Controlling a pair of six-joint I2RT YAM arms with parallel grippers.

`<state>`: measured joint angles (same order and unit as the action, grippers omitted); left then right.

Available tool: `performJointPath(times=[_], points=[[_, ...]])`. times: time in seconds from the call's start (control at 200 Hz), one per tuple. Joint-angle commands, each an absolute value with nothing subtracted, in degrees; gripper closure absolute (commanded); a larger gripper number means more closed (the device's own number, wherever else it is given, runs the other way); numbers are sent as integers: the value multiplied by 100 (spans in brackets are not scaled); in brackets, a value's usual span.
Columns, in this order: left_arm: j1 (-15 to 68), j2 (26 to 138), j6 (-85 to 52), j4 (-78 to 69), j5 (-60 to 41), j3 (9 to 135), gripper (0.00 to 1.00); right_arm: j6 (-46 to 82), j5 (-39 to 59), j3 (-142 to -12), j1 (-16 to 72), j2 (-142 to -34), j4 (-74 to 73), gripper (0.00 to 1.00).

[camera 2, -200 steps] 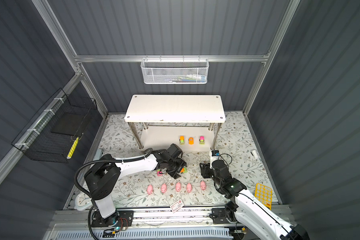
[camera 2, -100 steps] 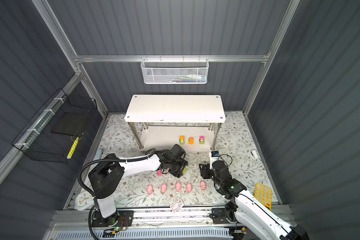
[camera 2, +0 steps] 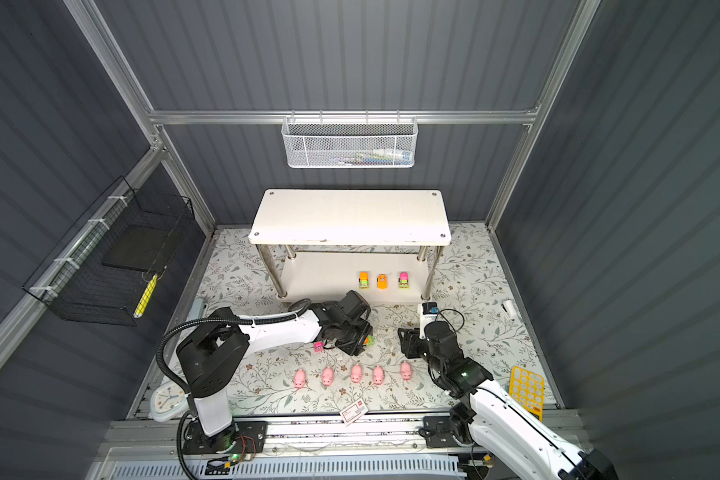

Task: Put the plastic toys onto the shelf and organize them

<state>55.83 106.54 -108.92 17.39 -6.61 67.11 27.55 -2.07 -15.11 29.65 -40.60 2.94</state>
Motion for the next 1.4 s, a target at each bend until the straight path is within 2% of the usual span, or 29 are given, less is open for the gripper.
performJointPath(times=[0.0, 0.37, 0.835, 1.266, 1.396], points=[[5612, 10712, -10943, 1978, -537, 6631, 52, 2687, -158, -1477, 2937, -4074, 191, 43], [5527, 10670, -10538, 2267, -383, 6736, 64, 2688, -166, -1477, 2936, -4103, 200, 43], [4877, 10719, -7990, 3520, -1044, 7320, 68, 2680, -125, -1538, 2936, -4311, 168, 43], [4842, 10950, -6281, 4635, -700, 8401, 72, 2718, -39, -1634, 2936, -4526, 176, 42], [4840, 10757, -6223, 4872, -583, 8362, 68, 2731, -13, -1657, 2937, -4595, 160, 42]])
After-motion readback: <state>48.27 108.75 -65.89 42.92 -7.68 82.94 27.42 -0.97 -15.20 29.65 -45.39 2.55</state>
